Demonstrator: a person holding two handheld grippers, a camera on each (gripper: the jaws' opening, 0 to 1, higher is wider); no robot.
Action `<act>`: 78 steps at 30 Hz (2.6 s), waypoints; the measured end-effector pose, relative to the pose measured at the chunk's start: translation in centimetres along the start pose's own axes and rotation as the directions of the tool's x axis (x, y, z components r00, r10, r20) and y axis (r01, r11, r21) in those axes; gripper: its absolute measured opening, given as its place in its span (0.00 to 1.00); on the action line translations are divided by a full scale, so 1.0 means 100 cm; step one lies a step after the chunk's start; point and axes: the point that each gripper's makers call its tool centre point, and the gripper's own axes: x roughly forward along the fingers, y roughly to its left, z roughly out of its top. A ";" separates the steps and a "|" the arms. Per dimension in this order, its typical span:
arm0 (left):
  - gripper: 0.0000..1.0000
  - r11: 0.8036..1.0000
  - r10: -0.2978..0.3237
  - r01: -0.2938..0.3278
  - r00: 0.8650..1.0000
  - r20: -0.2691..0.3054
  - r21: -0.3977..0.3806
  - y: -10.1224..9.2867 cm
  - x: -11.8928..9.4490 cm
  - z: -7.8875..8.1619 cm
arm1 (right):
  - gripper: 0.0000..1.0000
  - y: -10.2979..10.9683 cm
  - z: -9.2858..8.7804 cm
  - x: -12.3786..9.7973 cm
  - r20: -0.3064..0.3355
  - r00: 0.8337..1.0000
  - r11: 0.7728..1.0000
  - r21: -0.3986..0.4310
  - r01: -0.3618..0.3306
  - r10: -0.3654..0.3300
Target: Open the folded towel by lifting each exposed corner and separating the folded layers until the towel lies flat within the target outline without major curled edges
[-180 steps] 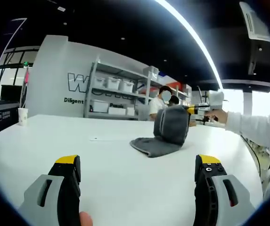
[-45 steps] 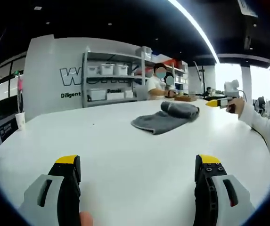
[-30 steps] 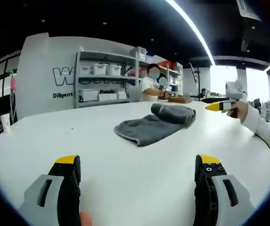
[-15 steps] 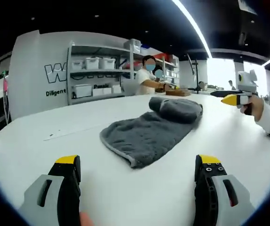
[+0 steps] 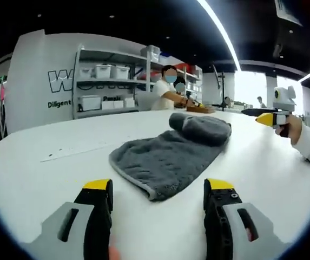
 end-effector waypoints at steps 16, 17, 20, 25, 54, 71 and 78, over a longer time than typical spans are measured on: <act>0.39 1.000 0.001 -0.001 0.999 -0.038 -0.004 0.005 -0.001 -0.007 | 1.00 0.000 -0.004 0.000 -0.016 1.000 1.000 -0.009 0.010 -0.010; 0.37 1.000 -0.001 0.000 0.999 -0.043 -0.002 0.005 0.000 -0.008 | 1.00 -0.001 -0.004 0.000 -0.017 1.000 1.000 -0.008 0.011 -0.011; 0.34 1.000 -0.003 0.002 0.999 -0.046 -0.005 0.007 0.000 -0.008 | 1.00 -0.001 -0.004 0.001 -0.019 1.000 1.000 -0.007 0.012 -0.012; 0.27 1.000 -0.019 0.019 0.999 -0.049 -0.003 0.008 0.002 -0.008 | 1.00 0.000 -0.006 0.002 -0.026 1.000 1.000 -0.005 0.007 -0.008; 0.05 0.999 0.044 -0.043 0.998 -0.051 0.010 0.038 -0.004 -0.009 | 1.00 -0.005 -0.012 0.003 -0.040 0.999 1.000 -0.006 0.023 -0.024; 0.05 0.981 0.184 -0.186 0.982 -0.033 -0.052 0.079 -0.038 -0.014 | 1.00 -0.006 -0.010 0.002 -0.032 0.999 1.000 0.001 0.027 -0.027; 0.05 0.971 0.228 -0.230 0.973 -0.032 -0.067 0.096 -0.053 -0.016 | 1.00 -0.008 -0.009 0.001 -0.028 0.999 1.000 0.006 0.030 -0.029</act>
